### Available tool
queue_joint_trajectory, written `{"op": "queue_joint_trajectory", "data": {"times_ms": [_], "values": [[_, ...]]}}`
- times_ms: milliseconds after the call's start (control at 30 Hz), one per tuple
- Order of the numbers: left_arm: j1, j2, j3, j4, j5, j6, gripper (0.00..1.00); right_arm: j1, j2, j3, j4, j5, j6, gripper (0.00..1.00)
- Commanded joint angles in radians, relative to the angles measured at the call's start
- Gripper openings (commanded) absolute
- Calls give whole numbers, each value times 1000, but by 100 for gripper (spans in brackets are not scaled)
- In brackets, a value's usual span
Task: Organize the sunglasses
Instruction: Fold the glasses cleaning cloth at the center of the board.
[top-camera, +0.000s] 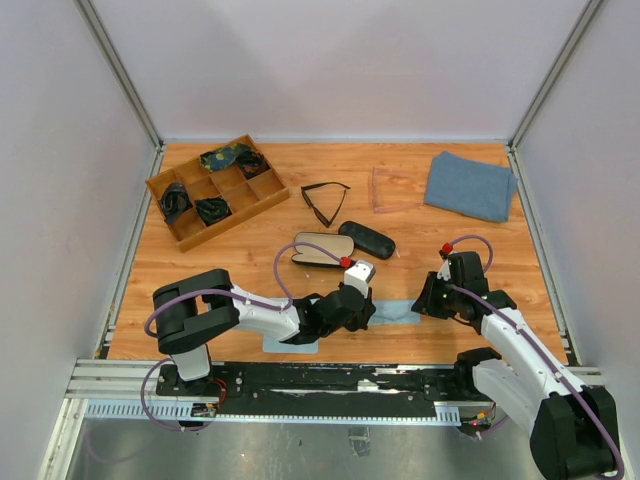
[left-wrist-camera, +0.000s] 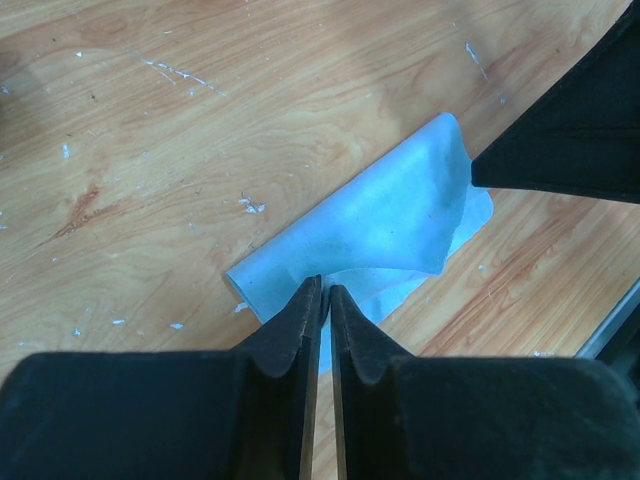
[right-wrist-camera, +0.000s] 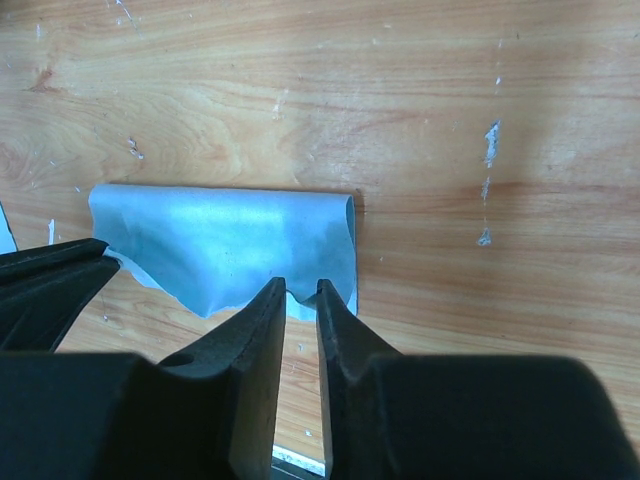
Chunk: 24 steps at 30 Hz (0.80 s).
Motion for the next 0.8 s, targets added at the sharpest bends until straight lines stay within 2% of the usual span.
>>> {"op": "queue_joint_trajectory", "data": {"times_ms": [0,200,300,500,767], "values": [[-13,-28,-7,25,-4,-4,15,11,-1,-12,-20,22,18,20],[-13,-43,-10,18,-12,-7,17,11,-15,-3,-31,33,17,31],[-13,-59,-13,13,-20,-5,22,11,-31,13,-45,49,11,38],[-13,-105,-24,-3,-58,-1,42,11,-20,49,-23,62,-17,47],[-5,-114,-43,27,-64,29,50,12,60,48,97,53,-75,50]]}}
